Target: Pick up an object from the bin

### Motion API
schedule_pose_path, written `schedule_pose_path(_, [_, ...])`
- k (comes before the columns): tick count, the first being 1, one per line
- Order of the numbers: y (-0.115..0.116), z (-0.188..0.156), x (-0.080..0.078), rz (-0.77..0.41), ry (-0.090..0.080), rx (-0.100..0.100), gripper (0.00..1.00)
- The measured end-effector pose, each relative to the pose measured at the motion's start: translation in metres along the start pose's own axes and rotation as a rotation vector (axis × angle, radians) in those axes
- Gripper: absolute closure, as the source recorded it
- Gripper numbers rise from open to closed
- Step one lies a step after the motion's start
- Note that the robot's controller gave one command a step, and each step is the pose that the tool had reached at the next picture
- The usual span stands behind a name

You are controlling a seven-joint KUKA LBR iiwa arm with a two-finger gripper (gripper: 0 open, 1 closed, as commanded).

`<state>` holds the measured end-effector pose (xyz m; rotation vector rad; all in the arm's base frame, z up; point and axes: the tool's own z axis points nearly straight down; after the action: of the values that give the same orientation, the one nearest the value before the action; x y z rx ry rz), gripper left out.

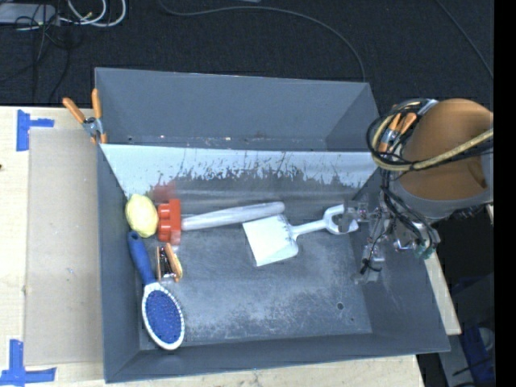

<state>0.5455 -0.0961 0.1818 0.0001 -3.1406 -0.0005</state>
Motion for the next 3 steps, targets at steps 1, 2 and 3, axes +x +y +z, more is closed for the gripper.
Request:
schedule_pose_path(1, [0.013,0.046,-0.068,0.075,0.003,-0.001,0.00])
schedule_pose_path(2, [0.093,0.047,-0.064,-0.056,0.001,-0.004,0.00])
schedule_pose_path(3, [0.034,0.051,-0.071,0.053,0.000,-0.002,0.00])
